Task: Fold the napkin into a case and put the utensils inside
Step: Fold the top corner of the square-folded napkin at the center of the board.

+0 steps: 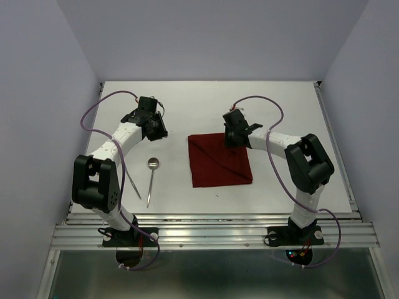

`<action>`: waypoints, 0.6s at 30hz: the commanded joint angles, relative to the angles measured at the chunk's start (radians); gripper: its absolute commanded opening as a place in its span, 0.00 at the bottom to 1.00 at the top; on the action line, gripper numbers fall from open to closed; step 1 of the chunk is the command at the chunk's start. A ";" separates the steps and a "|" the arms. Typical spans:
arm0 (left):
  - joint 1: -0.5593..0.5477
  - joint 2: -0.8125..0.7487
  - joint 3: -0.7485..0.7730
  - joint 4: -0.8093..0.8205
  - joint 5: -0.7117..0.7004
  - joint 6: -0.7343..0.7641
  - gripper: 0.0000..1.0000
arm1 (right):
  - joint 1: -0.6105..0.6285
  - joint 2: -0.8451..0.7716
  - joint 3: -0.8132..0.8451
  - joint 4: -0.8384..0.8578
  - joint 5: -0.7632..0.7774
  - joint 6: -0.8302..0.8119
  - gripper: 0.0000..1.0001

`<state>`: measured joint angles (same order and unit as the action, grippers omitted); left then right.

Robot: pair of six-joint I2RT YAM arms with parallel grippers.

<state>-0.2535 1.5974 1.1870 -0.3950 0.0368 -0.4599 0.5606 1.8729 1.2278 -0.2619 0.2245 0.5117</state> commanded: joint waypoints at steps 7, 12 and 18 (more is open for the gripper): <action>-0.001 -0.051 -0.001 -0.010 -0.002 0.015 0.36 | -0.036 0.029 0.079 0.041 0.036 -0.012 0.01; -0.001 -0.051 -0.003 -0.010 0.000 0.017 0.36 | -0.054 0.040 0.084 0.039 0.048 -0.007 0.01; -0.001 -0.054 0.000 -0.015 -0.002 0.018 0.36 | -0.064 0.040 0.082 0.041 0.058 -0.004 0.01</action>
<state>-0.2535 1.5936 1.1870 -0.3962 0.0368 -0.4595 0.5056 1.9182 1.2690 -0.2581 0.2493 0.5091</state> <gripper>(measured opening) 0.366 0.050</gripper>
